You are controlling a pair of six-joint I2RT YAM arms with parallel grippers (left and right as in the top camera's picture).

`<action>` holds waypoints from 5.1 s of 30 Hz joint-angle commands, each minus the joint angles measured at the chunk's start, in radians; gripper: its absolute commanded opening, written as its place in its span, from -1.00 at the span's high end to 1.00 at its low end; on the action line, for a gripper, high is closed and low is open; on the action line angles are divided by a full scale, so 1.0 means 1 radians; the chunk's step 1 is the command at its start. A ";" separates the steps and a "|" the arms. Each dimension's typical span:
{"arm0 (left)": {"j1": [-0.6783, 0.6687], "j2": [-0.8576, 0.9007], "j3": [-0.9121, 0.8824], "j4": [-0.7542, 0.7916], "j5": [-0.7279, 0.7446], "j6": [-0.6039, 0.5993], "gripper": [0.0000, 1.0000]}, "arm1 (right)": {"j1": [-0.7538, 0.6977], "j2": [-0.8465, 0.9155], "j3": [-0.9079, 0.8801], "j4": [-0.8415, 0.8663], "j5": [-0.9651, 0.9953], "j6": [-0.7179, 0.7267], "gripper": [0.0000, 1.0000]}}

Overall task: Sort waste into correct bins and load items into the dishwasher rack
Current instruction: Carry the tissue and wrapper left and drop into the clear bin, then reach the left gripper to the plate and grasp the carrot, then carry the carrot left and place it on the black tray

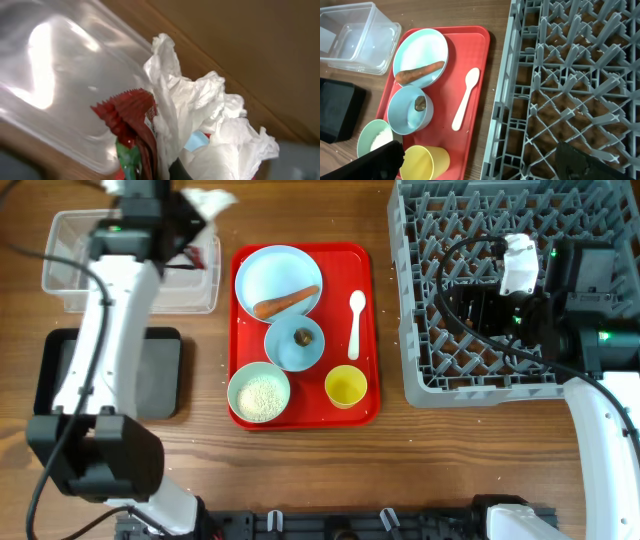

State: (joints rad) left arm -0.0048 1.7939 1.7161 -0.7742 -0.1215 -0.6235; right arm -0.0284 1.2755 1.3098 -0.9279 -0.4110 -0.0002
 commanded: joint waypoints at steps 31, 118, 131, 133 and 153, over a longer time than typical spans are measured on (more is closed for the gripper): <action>0.094 0.083 0.001 0.115 0.050 0.410 -0.99 | -0.003 0.002 0.013 0.001 0.000 0.003 -0.99; 0.402 -0.129 -0.242 -0.470 -0.127 -0.144 0.92 | -0.003 0.011 0.012 -0.008 -0.001 0.003 -0.99; 0.517 -0.127 -0.822 0.266 0.072 -0.335 0.85 | -0.003 0.062 0.012 -0.046 -0.001 0.004 -0.99; 0.517 -0.127 -0.843 0.299 0.068 -0.335 0.73 | -0.003 0.066 0.012 -0.054 -0.001 0.003 -0.99; 0.517 -0.308 -0.766 0.277 0.188 -0.133 -0.49 | -0.003 0.068 0.012 -0.021 -0.001 0.001 -1.00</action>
State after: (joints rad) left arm 0.5117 1.6051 0.8959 -0.4938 0.0139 -0.8738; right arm -0.0284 1.3315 1.3098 -0.9588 -0.4110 -0.0006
